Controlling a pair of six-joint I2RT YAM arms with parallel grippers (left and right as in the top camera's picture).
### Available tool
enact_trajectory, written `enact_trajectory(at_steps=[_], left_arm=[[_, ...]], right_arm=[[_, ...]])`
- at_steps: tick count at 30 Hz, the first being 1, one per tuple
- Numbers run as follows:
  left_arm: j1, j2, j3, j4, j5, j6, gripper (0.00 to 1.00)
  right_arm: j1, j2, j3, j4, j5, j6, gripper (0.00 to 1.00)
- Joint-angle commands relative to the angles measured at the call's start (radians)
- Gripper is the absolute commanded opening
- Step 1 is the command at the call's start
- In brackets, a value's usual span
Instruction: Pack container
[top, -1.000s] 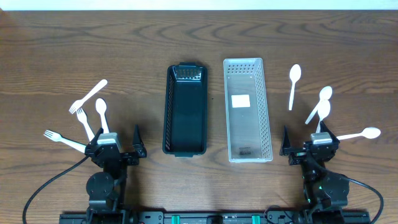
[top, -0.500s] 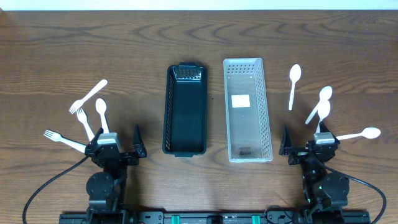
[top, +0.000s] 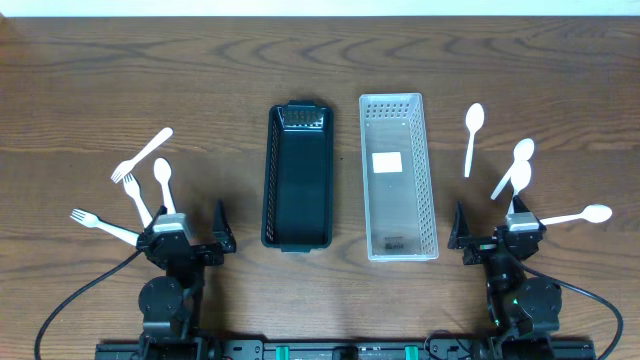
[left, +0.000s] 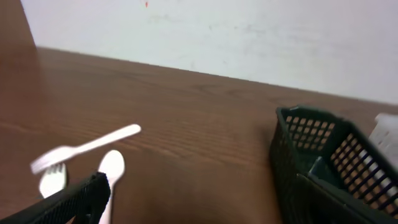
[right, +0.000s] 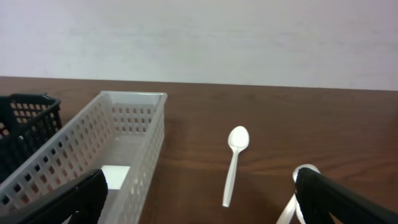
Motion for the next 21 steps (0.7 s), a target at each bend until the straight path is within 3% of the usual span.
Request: enact_trajectory(at_steps=[1,7,12,18,21], left_arm=[[-0.005,0.022,0.065,-0.03,-0.001,-0.167,0.98],[-0.005,0.288,0.351,-0.124,-0.002,-0.118,0.98],[-0.005,0.683,0.684,-0.33,-0.005,-0.095,0.98],[-0.005,1.118,1.03,-0.648,-0.005,-0.095,0.98],[-0.005,1.283,1.106,-0.707,-0.001,-0.097,0.98]], right_arm=[[0.007,0.01,0.058,0.005,-0.021,0.021,0.99],[0.005,0.248,0.249,0.003,-0.006,-0.087,0.99],[-0.001,0.65,0.517,-0.04,0.01,-0.103,0.99],[-0.007,1.11,0.929,-0.398,0.004,-0.102,0.99],[-0.006,1.281,1.087,-0.546,-0.002,-0.094,0.99]])
